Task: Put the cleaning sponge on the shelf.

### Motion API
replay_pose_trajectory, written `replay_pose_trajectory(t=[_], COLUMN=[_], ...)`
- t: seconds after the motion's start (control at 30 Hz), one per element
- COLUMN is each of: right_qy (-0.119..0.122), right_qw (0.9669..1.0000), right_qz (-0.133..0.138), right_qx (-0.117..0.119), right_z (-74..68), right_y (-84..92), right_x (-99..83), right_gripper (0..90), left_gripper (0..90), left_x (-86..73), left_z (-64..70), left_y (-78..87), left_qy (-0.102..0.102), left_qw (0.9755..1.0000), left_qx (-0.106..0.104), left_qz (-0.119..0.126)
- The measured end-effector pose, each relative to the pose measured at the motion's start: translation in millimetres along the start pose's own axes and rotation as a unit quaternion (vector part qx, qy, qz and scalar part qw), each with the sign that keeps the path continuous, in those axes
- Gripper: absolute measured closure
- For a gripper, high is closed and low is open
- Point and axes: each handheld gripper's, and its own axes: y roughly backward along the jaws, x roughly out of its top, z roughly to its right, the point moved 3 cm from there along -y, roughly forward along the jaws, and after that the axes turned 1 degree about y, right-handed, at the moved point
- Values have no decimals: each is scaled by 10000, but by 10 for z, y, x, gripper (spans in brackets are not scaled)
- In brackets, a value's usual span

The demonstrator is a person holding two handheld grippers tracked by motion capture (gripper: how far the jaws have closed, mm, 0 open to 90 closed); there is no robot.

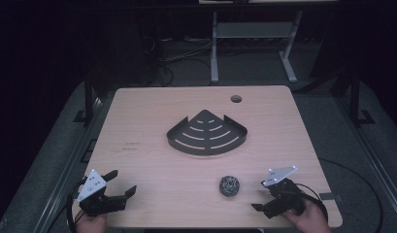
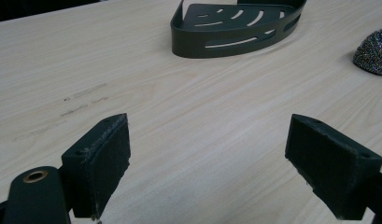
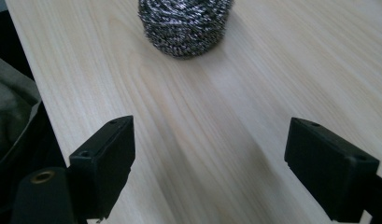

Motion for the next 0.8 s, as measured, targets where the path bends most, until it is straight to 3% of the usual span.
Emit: replay_pose_trajectory(t=[0.5, 0.8], right_qy=[449, 428], right_qw=[9985, 9984], right_qz=[-301, -363], right_qx=[101, 104], right_z=[-124, -104], right_y=[-204, -256], right_x=[336, 468], right_gripper=[153, 146], left_gripper=[134, 134], left_x=[-16, -9], left_z=[-68, -67], left_y=[41, 48], left_qy=[146, 134], left_qw=[9998, 9999], left_qx=[47, 46], left_qz=[82, 96])
